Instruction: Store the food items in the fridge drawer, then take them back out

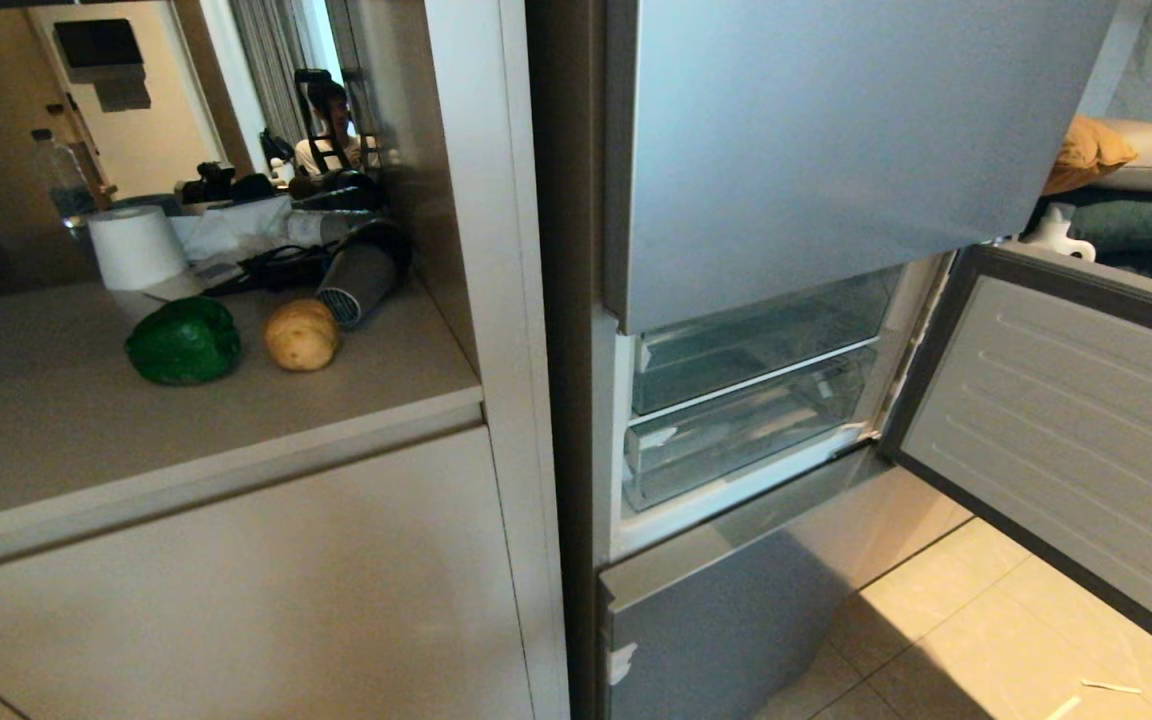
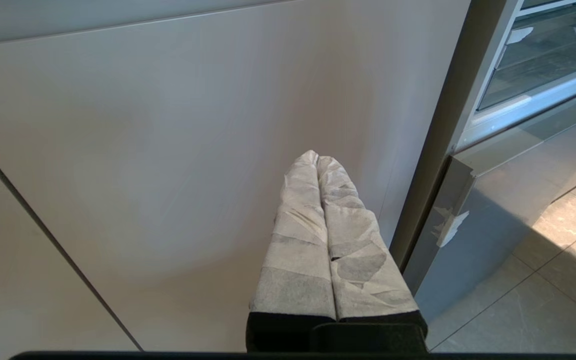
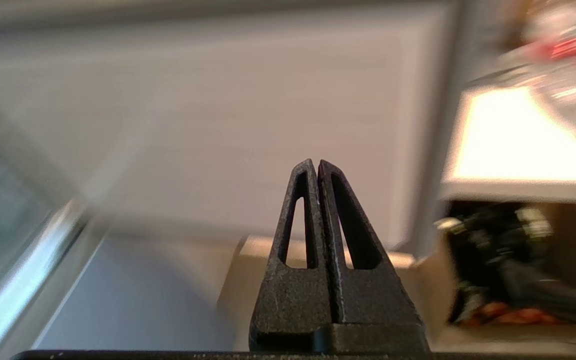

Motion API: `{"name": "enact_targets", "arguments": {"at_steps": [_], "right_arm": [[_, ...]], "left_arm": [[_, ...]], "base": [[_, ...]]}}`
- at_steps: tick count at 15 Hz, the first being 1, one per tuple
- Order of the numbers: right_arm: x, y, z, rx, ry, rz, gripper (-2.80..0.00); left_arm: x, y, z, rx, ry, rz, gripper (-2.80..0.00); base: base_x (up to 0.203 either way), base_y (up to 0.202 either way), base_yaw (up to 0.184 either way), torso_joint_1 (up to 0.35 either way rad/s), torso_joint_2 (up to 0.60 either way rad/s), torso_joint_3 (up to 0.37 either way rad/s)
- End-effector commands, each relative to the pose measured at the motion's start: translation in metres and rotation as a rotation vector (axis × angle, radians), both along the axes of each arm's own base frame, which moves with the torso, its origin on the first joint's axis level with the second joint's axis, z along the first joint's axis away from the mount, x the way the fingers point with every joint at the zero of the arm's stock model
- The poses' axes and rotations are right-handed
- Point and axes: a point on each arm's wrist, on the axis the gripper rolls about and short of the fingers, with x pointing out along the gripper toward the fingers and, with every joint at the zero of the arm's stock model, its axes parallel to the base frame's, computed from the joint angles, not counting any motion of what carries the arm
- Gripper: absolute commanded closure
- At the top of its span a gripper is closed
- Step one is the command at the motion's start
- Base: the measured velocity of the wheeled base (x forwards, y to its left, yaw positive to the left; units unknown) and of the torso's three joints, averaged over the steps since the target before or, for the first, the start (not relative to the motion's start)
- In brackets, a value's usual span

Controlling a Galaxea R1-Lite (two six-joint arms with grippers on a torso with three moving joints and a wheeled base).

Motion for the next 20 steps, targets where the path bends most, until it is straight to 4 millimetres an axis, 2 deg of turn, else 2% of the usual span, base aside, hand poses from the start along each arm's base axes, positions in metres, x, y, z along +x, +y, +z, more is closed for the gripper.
{"name": "enact_targets", "arguments": {"at_steps": [1, 3, 5, 8, 11, 13, 16, 20], "right_arm": [[-0.012, -0.046, 0.028, -0.008, -0.037, -0.108, 0.00], [-0.027, -0.071, 0.043, -0.028, -0.093, -0.190, 0.00], [-0.046, -0.097, 0.044, -0.009, -0.126, -0.291, 0.00], [-0.065, -0.138, 0.027, 0.042, -0.133, -0.377, 0.00], [-0.075, -0.175, 0.009, 0.071, -0.153, -0.410, 0.00], [-0.079, -0.191, 0.004, 0.081, -0.184, -0.386, 0.00], [-0.081, -0.208, -0.008, 0.158, -0.222, -0.217, 0.00], [-0.082, -0.240, -0.035, 0.238, -0.238, -0.155, 0.00]], "left_arm": [[0.001, 0.000, -0.003, 0.000, 0.011, 0.000, 0.00], [0.001, 0.000, -0.003, 0.000, 0.011, 0.000, 0.00], [0.001, 0.000, -0.003, 0.000, 0.011, 0.000, 0.00], [0.001, 0.000, -0.003, 0.000, 0.011, 0.000, 0.00], [0.001, 0.000, -0.003, 0.000, 0.010, 0.000, 0.00], [0.001, 0.000, -0.003, 0.000, 0.011, 0.000, 0.00], [0.001, 0.000, -0.003, 0.000, 0.009, 0.000, 0.00], [0.001, 0.000, -0.003, 0.000, 0.011, 0.000, 0.00]], "base": [[0.000, 0.000, 0.000, 0.000, 0.00, 0.000], [0.000, 0.000, 0.000, 0.000, 0.00, 0.000], [0.000, 0.000, 0.000, 0.000, 0.00, 0.000], [0.000, 0.000, 0.000, 0.000, 0.00, 0.000], [0.000, 0.000, 0.000, 0.000, 0.00, 0.000], [0.000, 0.000, 0.000, 0.000, 0.00, 0.000], [0.000, 0.000, 0.000, 0.000, 0.00, 0.000], [0.000, 0.000, 0.000, 0.000, 0.00, 0.000]]}}
